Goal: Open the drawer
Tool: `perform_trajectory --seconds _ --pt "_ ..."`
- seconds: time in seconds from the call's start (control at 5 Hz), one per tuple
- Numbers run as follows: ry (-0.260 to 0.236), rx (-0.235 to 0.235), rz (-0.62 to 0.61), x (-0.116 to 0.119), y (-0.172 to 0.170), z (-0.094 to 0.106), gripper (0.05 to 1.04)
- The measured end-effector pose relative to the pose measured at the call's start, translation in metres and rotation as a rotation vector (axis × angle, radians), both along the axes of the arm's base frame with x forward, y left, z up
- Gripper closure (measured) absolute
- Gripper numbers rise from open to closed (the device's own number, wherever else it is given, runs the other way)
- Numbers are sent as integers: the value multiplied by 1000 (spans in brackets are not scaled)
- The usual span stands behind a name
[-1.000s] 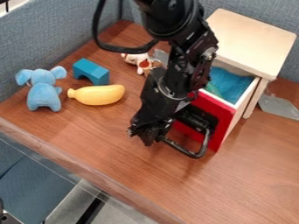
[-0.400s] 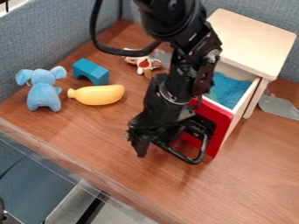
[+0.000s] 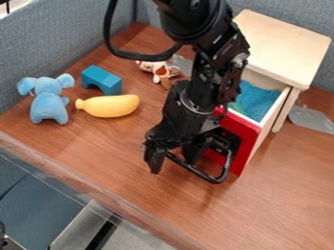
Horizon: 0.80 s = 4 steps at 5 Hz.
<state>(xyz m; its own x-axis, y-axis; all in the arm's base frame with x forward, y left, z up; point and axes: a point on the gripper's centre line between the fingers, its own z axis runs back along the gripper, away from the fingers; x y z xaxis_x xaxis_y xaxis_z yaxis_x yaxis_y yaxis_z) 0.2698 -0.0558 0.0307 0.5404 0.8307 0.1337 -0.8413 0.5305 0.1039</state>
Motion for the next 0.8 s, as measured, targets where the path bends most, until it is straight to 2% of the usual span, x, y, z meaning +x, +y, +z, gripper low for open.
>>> perform_trajectory --seconds 0.2,0.4,0.6,0.8 --pt "-86 -55 2 4 -6 40 79" --pt "-106 -83 -38 1 -13 72 81" --pt "-10 -70 -199 -5 -14 90 82" --pt "150 -96 -440 -13 0 86 82"
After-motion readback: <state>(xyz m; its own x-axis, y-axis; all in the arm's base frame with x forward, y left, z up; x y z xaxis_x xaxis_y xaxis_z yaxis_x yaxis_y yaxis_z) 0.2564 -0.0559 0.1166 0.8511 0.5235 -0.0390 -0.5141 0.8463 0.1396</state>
